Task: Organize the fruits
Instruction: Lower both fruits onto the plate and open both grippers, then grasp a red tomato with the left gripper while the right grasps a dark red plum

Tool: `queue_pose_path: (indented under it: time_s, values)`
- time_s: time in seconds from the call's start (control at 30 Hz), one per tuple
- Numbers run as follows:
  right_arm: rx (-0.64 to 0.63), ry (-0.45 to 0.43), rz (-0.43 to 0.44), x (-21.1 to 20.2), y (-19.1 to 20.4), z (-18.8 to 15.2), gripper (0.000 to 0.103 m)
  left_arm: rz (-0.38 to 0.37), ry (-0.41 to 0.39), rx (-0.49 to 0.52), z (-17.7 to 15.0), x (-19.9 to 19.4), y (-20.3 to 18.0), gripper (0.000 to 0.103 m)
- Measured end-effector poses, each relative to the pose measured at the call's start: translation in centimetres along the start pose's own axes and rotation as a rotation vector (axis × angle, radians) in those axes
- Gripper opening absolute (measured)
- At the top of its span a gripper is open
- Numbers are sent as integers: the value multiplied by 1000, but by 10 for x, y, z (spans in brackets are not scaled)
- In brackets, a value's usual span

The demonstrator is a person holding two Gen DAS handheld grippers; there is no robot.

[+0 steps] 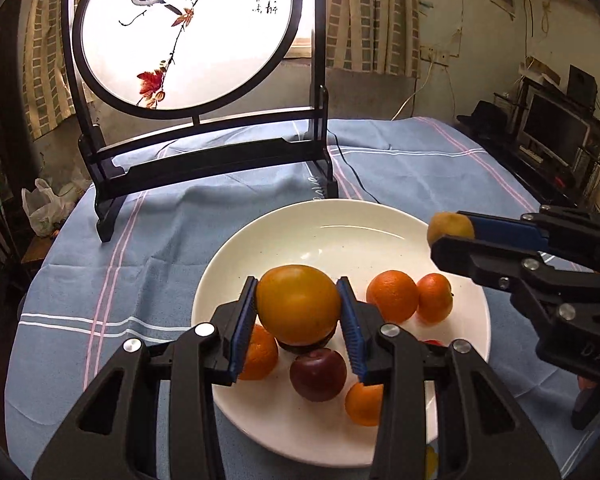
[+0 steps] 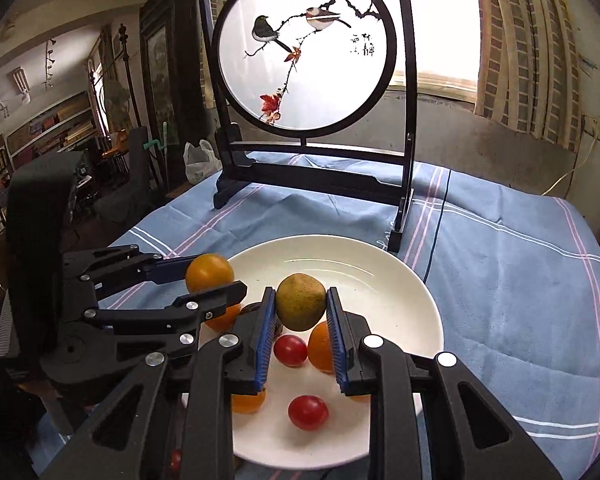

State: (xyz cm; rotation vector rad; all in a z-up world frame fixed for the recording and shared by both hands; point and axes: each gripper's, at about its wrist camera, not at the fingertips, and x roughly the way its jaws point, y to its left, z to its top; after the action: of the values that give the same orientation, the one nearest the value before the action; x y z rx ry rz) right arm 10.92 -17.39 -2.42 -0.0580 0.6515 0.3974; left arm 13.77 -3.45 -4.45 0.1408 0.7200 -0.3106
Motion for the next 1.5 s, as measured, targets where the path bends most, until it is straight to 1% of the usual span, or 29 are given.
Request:
queue_pose_path:
  time_s: [0.13, 0.3, 0.33, 0.37, 0.4, 0.43, 0.47, 0.5, 0.53, 0.6, 0.67, 0.73, 0.77, 0.8, 0.87, 0.93, 1.0, 1.03, 1.13, 1.17, 1.2, 1.3, 1.33, 1.4, 1.47, 1.5]
  values:
    - [15, 17, -8, 15, -4, 4, 25, 31, 8, 3, 3, 10, -1, 39]
    - [20, 42, -4, 27, -6, 3, 25, 41, 31, 7, 5, 21, -4, 39]
    - [21, 43, -14, 29, -7, 3, 25, 44, 33, 9, 4, 23, -4, 39]
    - [29, 45, -17, 31, -9, 3, 25, 46, 31, 10, 3, 23, -5, 41]
    - [40, 51, -11, 32, -11, 3, 26, 49, 27, 7, 2, 23, -6, 47]
    - [50, 52, -12, 33, -13, 3, 26, 52, 22, 2, 2, 22, -5, 49]
    - [61, 48, -11, 31, -14, 3, 31, 50, 19, -1, 3, 21, -5, 51]
    - [72, 41, 8, 28, -16, 3, 39, 48, 16, 1, 3, 19, -4, 51]
    - [76, 25, 12, 23, -17, 2, 51, 48, 11, 5, 3, 16, -4, 51]
    - [70, 6, -7, 12, -17, 2, 51, 53, -1, 15, 3, 10, -4, 54]
    - [74, -1, 12, -4, -16, -1, 51, 43, -11, 20, 0, -1, -2, 54]
    - [34, 0, 20, -26, -6, -10, 51, 40, -29, 36, -5, -16, 1, 55]
    - [5, 1, 27, -37, -1, -16, 51, 37, -38, 47, -11, -26, 2, 58]
    - [-29, 10, 41, -50, 7, -25, 51, 31, -47, 57, -16, -36, 3, 67]
    - [-106, 32, 62, -73, 26, -48, 57, 31, -77, 85, -32, -59, 5, 76]
    - [-195, 75, 79, -92, 48, -79, 58, 12, -88, 128, -48, -79, 5, 76]
    - [-254, 116, 87, -104, 66, -107, 57, 5, -89, 153, -65, -98, 5, 76]
    - [-277, 145, 94, -107, 74, -120, 57, -12, -77, 156, -75, -105, 5, 76]
    - [-318, 229, 104, -103, 89, -152, 56, -98, -18, 168, -103, -122, 1, 77]
    - [-329, 251, 88, -98, 92, -159, 52, -112, -4, 182, -113, -125, -3, 77]
    - [-336, 266, 65, -93, 93, -164, 50, -130, 11, 202, -123, -128, -8, 77]
    - [-305, 298, 65, -77, 91, -167, 50, -179, 64, 246, -150, -130, -24, 77]
    - [-299, 292, 58, -74, 90, -167, 49, -194, 85, 260, -156, -129, -30, 77]
    - [-285, 271, 54, -69, 88, -164, 40, -212, 110, 280, -166, -124, -40, 76]
    - [-249, 266, 64, -68, 83, -162, 38, -225, 131, 299, -171, -119, -50, 76]
    - [-259, 264, 57, -69, 83, -163, 38, -231, 134, 301, -172, -117, -52, 76]
